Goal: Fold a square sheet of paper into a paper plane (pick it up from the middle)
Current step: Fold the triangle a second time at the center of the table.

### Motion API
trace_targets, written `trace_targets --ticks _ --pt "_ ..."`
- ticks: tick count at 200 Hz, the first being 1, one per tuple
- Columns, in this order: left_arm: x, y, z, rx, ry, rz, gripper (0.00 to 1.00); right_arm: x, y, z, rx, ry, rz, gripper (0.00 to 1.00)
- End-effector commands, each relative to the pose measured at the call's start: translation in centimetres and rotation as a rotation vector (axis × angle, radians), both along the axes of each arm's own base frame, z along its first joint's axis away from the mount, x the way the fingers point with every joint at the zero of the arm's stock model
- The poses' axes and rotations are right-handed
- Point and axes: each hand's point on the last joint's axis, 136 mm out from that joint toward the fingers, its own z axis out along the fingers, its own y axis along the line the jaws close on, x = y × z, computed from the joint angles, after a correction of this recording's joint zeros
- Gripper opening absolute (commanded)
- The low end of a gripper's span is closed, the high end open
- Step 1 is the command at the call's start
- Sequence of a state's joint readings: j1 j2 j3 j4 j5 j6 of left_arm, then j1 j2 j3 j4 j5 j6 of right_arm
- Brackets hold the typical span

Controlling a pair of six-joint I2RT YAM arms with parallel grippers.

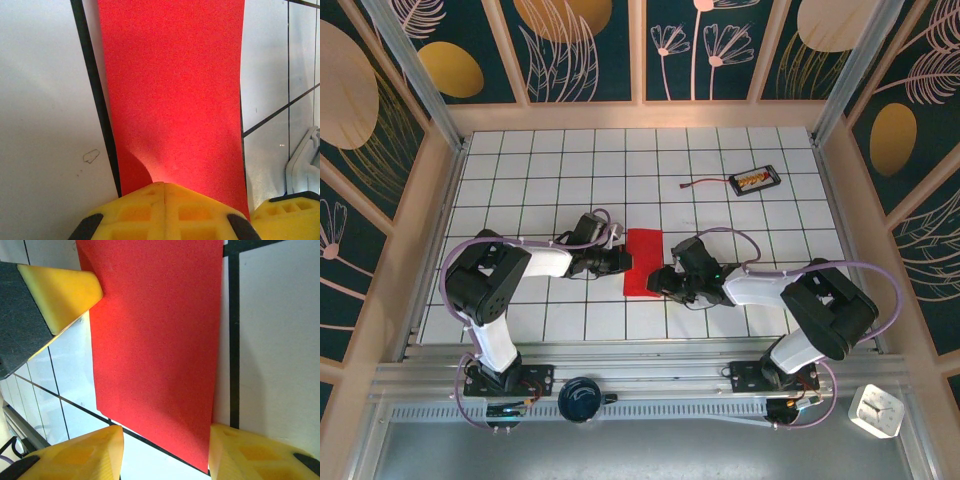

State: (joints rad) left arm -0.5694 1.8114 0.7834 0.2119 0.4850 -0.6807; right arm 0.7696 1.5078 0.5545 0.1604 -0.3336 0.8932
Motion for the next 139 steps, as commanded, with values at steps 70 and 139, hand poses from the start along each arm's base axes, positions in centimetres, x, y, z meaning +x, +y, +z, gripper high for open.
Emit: trace_targets --ticks 70,139 --pt "-1.4 1.2 -2.5 0.072 0.059 -0.009 0.01 1.0 -0.3 0.9 -0.026 -0.028 -0.014 0.47" --pt "-1.4 1.3 -2.5 0.072 0.059 -0.01 0.01 1.5 -0.1 1.4 -0.004 -0.04 -0.023 0.45"
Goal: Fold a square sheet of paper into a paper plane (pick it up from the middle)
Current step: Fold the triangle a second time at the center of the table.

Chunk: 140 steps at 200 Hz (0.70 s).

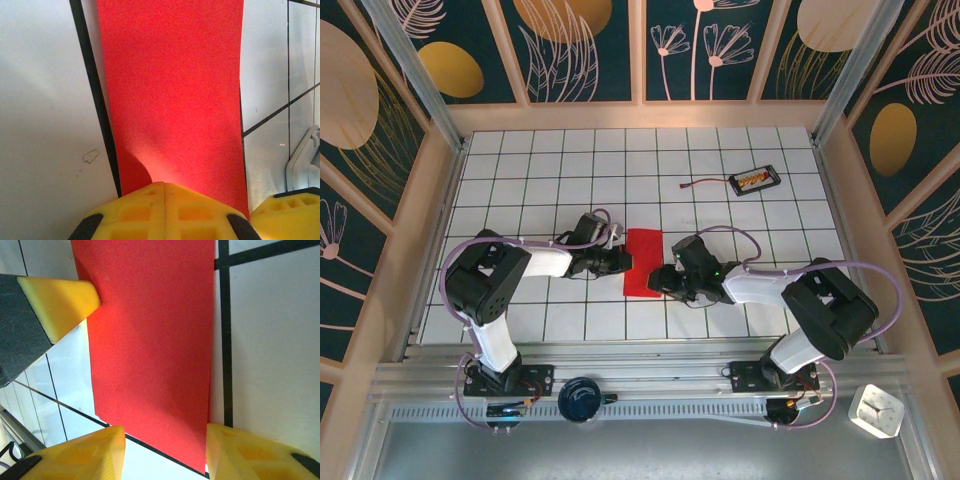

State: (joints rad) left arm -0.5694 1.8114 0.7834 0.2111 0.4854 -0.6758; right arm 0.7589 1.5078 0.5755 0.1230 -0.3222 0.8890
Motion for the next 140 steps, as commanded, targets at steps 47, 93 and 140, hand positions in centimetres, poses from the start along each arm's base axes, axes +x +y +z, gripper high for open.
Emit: trace_targets --ticks 47,93,140 --pt "-1.3 1.2 -2.3 0.068 0.056 -0.008 0.01 1.3 0.5 1.7 0.06 -0.041 -0.019 0.43" --pt "-1.3 1.1 -2.3 0.067 0.057 -0.011 0.01 1.6 0.8 1.7 0.091 -0.034 -0.028 0.41" --pt "-1.4 1.1 -2.5 0.068 0.061 -0.014 0.01 2.3 0.9 1.3 0.114 -0.022 -0.059 0.39"
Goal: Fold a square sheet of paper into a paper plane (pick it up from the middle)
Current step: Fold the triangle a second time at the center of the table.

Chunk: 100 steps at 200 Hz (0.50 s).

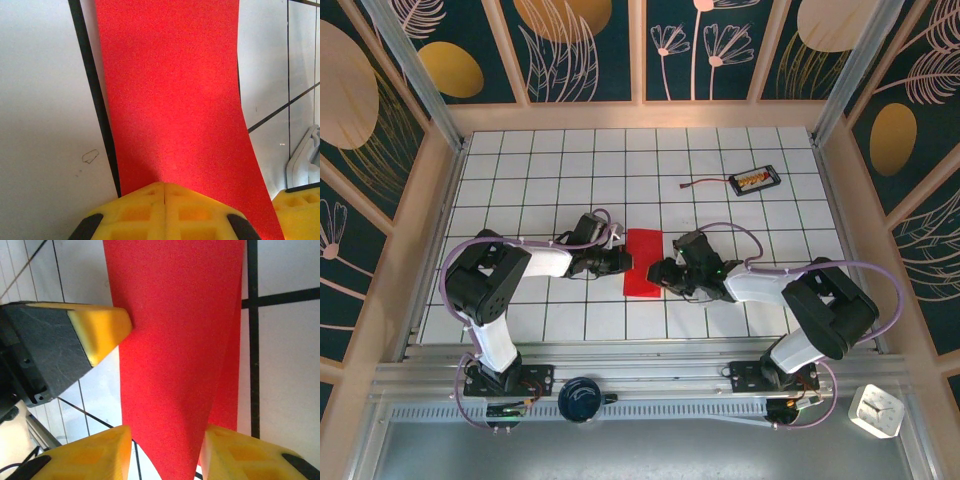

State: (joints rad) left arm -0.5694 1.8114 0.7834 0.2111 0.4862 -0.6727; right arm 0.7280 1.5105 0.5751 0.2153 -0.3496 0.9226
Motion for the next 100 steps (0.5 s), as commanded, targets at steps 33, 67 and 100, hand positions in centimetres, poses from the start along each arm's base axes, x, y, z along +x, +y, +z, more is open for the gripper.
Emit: trace_targets --ticks 33,67,100 --pt "-1.4 1.2 -2.5 0.068 0.064 -0.012 0.01 1.7 0.2 -0.4 0.046 0.007 -0.056 0.34" --pt "-1.5 1.1 -2.6 0.067 0.067 -0.013 0.01 2.8 0.0 -0.6 0.066 0.005 -0.077 0.29" --pt "-1.4 1.1 -2.7 0.066 0.071 -0.014 0.01 3.9 0.0 -0.7 0.093 0.001 -0.082 0.25"
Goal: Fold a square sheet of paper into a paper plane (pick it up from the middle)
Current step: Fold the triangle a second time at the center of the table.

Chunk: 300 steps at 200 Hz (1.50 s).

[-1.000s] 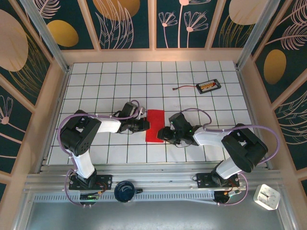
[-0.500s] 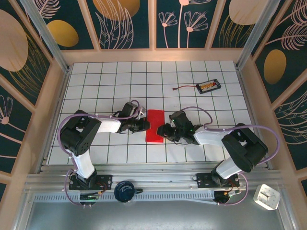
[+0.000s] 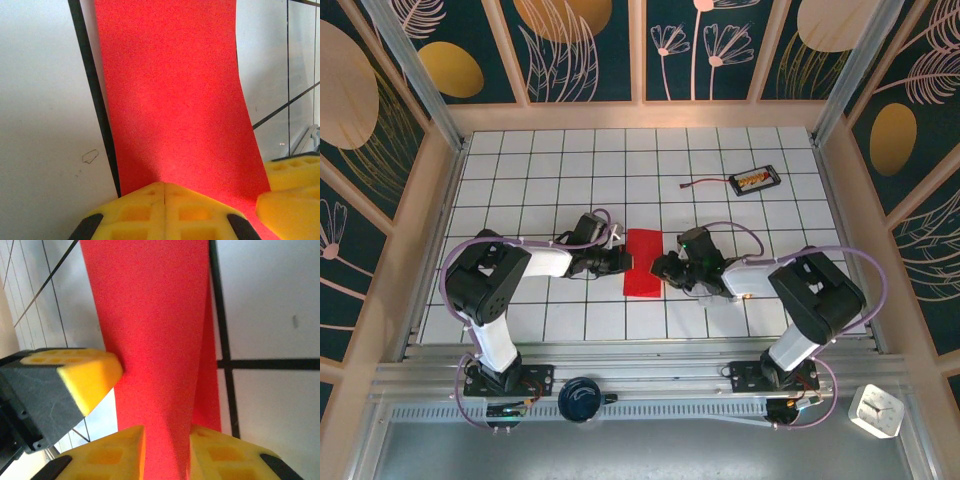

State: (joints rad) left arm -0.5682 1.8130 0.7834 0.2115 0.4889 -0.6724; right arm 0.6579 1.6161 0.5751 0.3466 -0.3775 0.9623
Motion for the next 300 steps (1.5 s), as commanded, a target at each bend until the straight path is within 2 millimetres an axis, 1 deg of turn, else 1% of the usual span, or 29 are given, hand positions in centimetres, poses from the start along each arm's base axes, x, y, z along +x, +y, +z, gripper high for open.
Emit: trace_targets --ticks 1,35,67,79,90,103,109,121,133,137,139,141,155,164,176,189,207,229,246,279,300 --pt "-1.4 1.1 -2.6 0.068 0.069 -0.014 0.01 1.3 0.5 0.7 0.049 -0.022 -0.007 0.25" --pt "-1.3 0.9 -2.6 0.069 0.068 -0.019 0.01 2.6 0.2 0.7 0.061 -0.032 -0.017 0.22" --pt "-1.1 0.8 -2.4 0.067 0.066 -0.018 0.02 3.3 0.0 0.8 0.083 -0.031 -0.024 0.16" --pt "-0.9 0.7 -2.2 0.062 0.058 -0.016 0.04 3.4 0.1 0.9 0.086 -0.03 -0.023 0.13" --pt "-0.6 0.5 -1.6 0.051 0.043 -0.018 0.09 3.5 0.1 0.9 0.089 -0.023 -0.029 0.1" --pt "-0.2 0.2 -0.6 0.029 0.011 -0.018 0.18 3.5 0.0 0.9 0.096 -0.005 -0.043 0.07" --pt "0.1 -0.1 0.1 0.013 -0.012 -0.022 0.24 3.4 0.0 0.8 0.098 0.006 -0.05 0.06" --pt "0.4 -0.3 1.6 -0.02 -0.066 -0.024 0.33 3.4 -0.1 0.8 0.109 0.03 -0.064 0.05" --pt "0.5 -0.5 3.3 -0.059 -0.136 -0.032 0.38 3.3 -0.2 0.7 0.116 0.059 -0.077 0.03" --pt "0.4 -0.5 3.3 -0.06 -0.152 -0.036 0.39 3.3 -0.1 0.7 0.119 0.068 -0.081 0.03" --pt "0.5 -0.5 4.2 -0.07 -0.181 -0.036 0.39 3.2 -0.1 0.7 0.12 0.073 -0.083 0.03" --pt "0.5 -0.5 4.6 -0.074 -0.199 -0.036 0.4 3.2 -0.1 0.6 0.121 0.079 -0.084 0.03" --pt "0.0 -0.5 6.2 -0.068 -0.317 -0.053 0.44 3.1 -0.2 0.5 0.133 0.108 -0.097 0.02" --pt "-0.7 -0.7 7.2 -0.061 -0.398 -0.072 0.47 3.1 -0.2 0.5 0.138 0.125 -0.104 0.02" --pt "-1.5 -0.5 8.2 -0.047 -0.485 -0.08 0.51 3.2 -0.2 0.5 0.144 0.139 -0.109 0.02" --pt "-2.5 -0.5 8.9 -0.022 -0.563 -0.101 0.55 3.2 0.0 0.6 0.148 0.148 -0.108 0.02" --pt "-4.0 -1.0 8.7 0.05 -0.643 -0.165 0.6 3.2 0.0 0.5 0.145 0.161 -0.108 0.01" --pt "-5.8 -2.6 7.4 0.159 -0.713 -0.258 0.63 3.1 0.1 0.3 0.138 0.171 -0.102 0.01" --pt "-6.3 -3.4 6.6 0.225 -0.756 -0.287 0.64 3.1 0.1 0.3 0.136 0.172 -0.1 0.01" --pt "-7.0 -5.0 5.7 0.326 -0.829 -0.353 0.66 3.1 0.2 0.1 0.141 0.177 -0.102 0.01" --pt "-6.8 -5.6 4.9 0.372 -0.836 -0.371 0.67 3.1 0.2 0.0 0.139 0.18 -0.1 0.01"
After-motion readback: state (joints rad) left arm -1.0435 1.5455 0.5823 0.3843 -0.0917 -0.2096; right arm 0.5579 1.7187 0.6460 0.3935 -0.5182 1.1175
